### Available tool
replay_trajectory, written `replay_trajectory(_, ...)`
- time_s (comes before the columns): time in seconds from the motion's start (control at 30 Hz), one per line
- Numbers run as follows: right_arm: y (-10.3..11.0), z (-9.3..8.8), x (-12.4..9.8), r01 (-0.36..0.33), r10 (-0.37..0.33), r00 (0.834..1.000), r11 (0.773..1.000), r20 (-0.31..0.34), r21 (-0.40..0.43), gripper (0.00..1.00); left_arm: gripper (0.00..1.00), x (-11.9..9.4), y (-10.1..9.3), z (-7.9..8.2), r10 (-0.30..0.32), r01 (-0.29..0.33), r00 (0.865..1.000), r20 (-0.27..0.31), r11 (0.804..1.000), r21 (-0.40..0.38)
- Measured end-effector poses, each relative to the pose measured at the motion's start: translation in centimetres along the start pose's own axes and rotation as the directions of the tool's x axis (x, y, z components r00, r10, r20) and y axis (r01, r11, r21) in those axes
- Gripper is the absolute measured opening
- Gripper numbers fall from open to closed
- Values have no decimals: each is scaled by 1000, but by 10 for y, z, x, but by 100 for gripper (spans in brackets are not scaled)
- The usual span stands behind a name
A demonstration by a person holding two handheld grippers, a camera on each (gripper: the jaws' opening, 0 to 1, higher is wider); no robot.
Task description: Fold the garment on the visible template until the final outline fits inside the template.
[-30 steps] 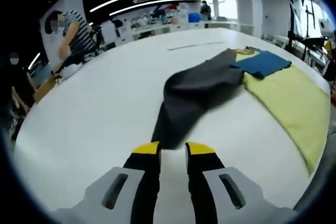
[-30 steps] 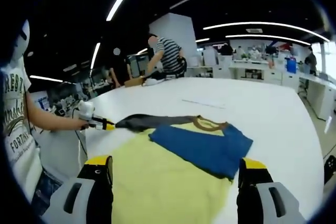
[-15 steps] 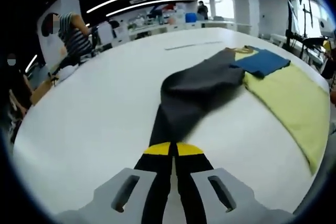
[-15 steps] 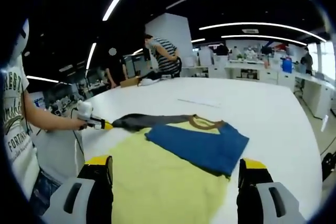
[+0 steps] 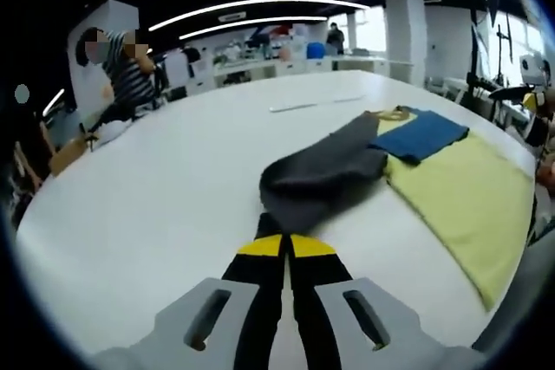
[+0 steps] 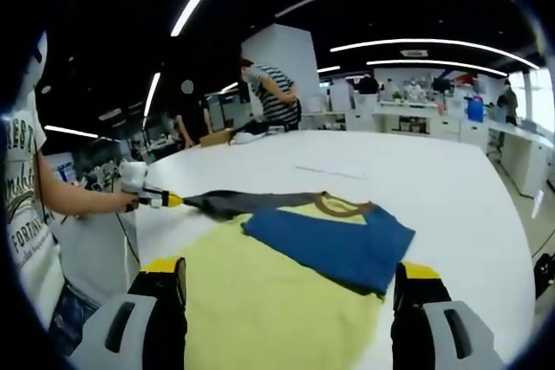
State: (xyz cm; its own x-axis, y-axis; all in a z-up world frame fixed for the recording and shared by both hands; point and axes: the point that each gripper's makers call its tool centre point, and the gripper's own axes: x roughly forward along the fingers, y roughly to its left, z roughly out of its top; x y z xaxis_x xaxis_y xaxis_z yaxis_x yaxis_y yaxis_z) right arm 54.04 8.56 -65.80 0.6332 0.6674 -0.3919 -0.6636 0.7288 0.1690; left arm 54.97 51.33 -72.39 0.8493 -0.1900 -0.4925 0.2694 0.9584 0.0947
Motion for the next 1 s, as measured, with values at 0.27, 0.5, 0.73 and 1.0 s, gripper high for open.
replay_trajectory(0.27, 0, 2, 0, 10, -10, 1000, 1000, 6, -1, 99, 0, 2, -16, 48, -23, 17, 996, 89, 997, 70)
replay_trajectory(0.5, 1, 3, 1, 15, -15, 1000, 1000, 12, 6, 99, 0, 27, -37, 81, -91, 76, 988, 127, 991, 113)
replay_trajectory(0.73, 5, 7, 1, 13, -13, 1000, 1000, 21, 8, 99, 0, 65, -46, 88, -132, 116, 986, 100, 981, 154)
replay_trajectory(1.0, 4, 4, -2, 32, -32, 999, 999, 13, 10, 99, 0, 102, -46, 75, -141, 130, 989, 43, 974, 187)
